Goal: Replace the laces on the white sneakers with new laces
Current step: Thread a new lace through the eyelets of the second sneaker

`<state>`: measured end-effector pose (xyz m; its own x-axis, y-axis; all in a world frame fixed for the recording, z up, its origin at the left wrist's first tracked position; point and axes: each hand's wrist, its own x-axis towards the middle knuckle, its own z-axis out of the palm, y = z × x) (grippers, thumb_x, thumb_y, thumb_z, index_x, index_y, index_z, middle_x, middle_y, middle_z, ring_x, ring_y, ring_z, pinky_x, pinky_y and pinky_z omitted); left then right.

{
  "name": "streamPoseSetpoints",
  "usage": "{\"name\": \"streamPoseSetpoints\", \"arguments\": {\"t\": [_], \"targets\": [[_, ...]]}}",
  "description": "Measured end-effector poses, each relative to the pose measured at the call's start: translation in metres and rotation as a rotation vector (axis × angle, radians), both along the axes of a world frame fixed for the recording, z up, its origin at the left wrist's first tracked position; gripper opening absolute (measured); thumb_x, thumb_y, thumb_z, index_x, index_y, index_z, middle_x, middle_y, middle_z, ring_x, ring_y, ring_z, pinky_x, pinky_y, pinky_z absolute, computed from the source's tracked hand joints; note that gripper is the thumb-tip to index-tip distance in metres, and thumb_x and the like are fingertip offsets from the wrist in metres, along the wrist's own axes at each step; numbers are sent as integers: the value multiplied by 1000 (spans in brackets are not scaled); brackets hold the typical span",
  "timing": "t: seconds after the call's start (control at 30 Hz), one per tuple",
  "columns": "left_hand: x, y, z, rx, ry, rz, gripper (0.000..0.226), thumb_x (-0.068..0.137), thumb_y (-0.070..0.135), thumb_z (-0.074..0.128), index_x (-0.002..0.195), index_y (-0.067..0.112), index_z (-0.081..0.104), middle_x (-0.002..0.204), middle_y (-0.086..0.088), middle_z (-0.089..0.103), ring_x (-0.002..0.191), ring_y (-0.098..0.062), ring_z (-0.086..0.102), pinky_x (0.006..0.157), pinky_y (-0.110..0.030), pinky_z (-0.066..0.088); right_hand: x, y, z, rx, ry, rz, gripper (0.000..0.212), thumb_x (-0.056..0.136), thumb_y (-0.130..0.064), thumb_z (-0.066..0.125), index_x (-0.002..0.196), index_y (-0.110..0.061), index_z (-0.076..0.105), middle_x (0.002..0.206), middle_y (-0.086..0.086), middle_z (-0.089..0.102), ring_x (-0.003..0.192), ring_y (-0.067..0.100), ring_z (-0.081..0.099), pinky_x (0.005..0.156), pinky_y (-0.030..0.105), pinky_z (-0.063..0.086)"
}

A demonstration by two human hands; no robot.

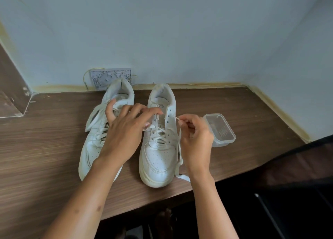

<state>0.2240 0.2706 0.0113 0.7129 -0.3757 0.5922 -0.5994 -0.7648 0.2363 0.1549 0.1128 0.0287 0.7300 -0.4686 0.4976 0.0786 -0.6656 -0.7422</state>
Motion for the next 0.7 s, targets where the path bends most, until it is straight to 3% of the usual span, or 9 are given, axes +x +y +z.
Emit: {"name": "streamPoseSetpoints", "arguments": {"t": [0.1,0.27,0.43,0.5,0.6,0.7], "targets": [[-1,0,2,-28,7,-11,52,87,9,68,123,45,53,101,16,58,95,-11,56,113,-56,14,6,10,-1,-3,-16,47,17,91,1,64,98,-14,70,93,-6,63,86,4,61,74,19,52],[-1,0,2,-58,27,-16,51,86,12,71,121,43,52,100,16,59,92,-10,57,114,-52,8,9,25,-2,-21,27,61,25,89,-8,68,101,-29,61,89,-23,63,97,2,54,89,42,47],[-1,0,2,-55,27,-20,49,87,15,67,124,44,53,100,15,59,91,-10,57,114,-53,9,12,32,-1,187,68,72,30,88,-12,70,97,-36,54,85,-19,68,104,-8,41,99,46,38],[-1,1,2,-55,27,-24,48,88,16,66,125,45,52,100,15,59,92,-10,58,114,-54,11,14,32,-3,292,96,89,30,87,-11,70,95,-35,55,84,-18,69,108,1,46,101,51,37],[-1,2,2,-54,28,-23,48,88,17,66,125,45,53,100,16,59,91,-10,58,114,-54,11,19,30,-6,421,92,150,29,83,-15,69,90,-39,54,82,-13,71,108,32,55,96,62,41],[-1,2,2,-47,22,-25,48,88,17,66,126,44,55,101,15,60,93,-11,58,114,-55,12,21,29,-8,517,92,191,30,81,-15,71,87,-40,56,81,-9,72,110,41,54,92,61,47]]}}
